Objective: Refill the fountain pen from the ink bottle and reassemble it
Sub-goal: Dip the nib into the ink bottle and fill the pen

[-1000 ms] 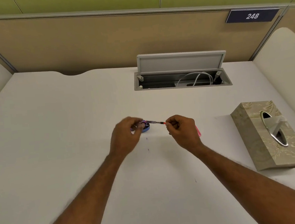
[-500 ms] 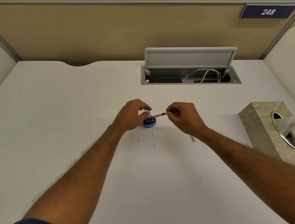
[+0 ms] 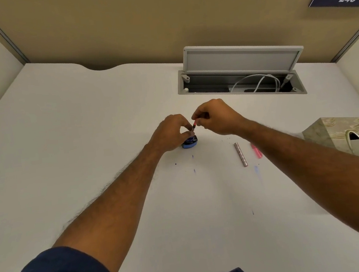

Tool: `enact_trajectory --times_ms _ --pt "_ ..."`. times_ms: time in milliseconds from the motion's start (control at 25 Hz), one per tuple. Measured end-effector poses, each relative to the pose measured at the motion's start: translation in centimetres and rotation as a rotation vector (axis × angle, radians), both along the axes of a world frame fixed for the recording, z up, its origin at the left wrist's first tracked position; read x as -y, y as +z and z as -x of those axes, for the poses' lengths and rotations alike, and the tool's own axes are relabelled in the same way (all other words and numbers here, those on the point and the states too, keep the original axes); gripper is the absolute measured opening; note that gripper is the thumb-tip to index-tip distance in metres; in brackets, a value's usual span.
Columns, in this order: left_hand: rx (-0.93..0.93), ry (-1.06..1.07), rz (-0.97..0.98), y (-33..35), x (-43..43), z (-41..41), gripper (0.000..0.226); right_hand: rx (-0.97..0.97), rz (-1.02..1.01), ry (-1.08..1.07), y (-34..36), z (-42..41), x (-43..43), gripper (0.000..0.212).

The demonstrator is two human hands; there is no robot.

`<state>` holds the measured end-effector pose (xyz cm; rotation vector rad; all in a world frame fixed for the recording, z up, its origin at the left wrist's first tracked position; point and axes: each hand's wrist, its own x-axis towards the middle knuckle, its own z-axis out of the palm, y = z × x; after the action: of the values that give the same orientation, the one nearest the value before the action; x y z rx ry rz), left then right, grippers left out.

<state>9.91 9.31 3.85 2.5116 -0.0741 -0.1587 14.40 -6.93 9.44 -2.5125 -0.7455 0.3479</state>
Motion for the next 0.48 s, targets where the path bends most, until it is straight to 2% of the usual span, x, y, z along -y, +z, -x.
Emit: enact_trajectory --times_ms 200,480 --pt "0.011 0.027 0.028 -0.8 -0.2 0.2 0.019 -0.002 0.100 0.060 -0.1 -0.6 -1.1 0.023" --pt "0.047 0.156 0.183 -2.1 -0.2 0.5 0.016 0.015 0.153 0.069 -0.3 -1.2 -1.6 0.023"
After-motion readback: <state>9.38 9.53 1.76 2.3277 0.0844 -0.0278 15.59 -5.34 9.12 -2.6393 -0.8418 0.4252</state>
